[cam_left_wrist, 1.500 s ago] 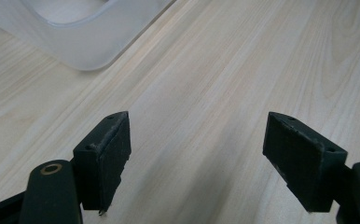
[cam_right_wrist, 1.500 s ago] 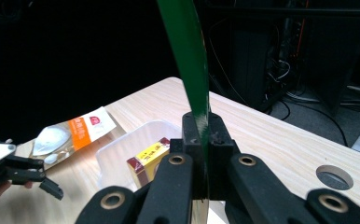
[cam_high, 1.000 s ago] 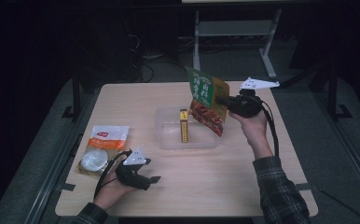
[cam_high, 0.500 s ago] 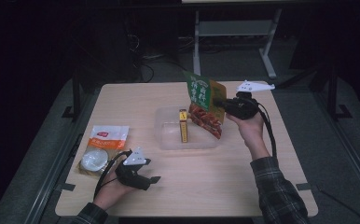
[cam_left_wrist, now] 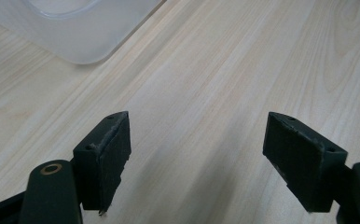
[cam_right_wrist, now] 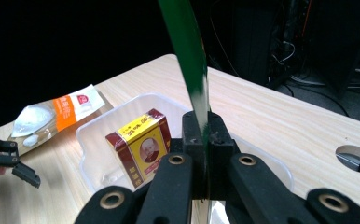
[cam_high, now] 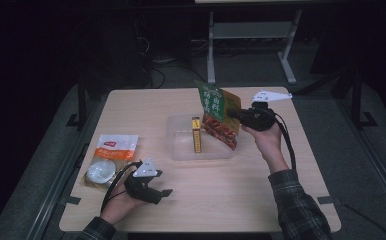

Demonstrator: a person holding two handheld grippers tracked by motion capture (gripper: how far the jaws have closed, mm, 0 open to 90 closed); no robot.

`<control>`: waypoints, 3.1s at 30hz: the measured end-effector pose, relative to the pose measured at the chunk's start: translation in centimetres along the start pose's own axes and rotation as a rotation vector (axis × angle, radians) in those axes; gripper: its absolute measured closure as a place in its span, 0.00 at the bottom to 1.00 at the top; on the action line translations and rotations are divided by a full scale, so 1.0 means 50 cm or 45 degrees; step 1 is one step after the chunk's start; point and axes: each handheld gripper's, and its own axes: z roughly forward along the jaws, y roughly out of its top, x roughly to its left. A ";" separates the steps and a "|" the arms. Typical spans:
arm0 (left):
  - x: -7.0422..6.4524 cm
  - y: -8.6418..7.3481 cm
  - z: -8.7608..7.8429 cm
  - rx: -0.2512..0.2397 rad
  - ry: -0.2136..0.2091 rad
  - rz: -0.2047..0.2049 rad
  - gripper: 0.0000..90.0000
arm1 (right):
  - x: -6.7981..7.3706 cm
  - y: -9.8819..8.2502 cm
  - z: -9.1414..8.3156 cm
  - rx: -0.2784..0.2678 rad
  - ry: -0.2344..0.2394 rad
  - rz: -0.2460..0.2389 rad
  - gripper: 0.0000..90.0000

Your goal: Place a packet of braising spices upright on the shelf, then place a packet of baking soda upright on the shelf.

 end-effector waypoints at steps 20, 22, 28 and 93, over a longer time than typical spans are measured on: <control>-0.001 0.002 0.002 0.013 -0.008 0.008 0.25 | -0.005 -0.024 0.006 0.082 0.035 0.025 0.80; -0.002 0.002 0.001 0.007 -0.007 -0.004 0.25 | -0.006 -0.023 0.004 0.092 0.034 0.030 0.69; -0.002 0.003 0.000 0.009 -0.006 0.006 0.25 | -0.006 -0.024 -0.010 0.119 -0.017 0.027 0.43; 0.161 -0.029 -0.177 -0.051 0.389 -0.384 0.23 | 0.106 -0.292 -0.157 0.462 -0.029 -0.036 0.17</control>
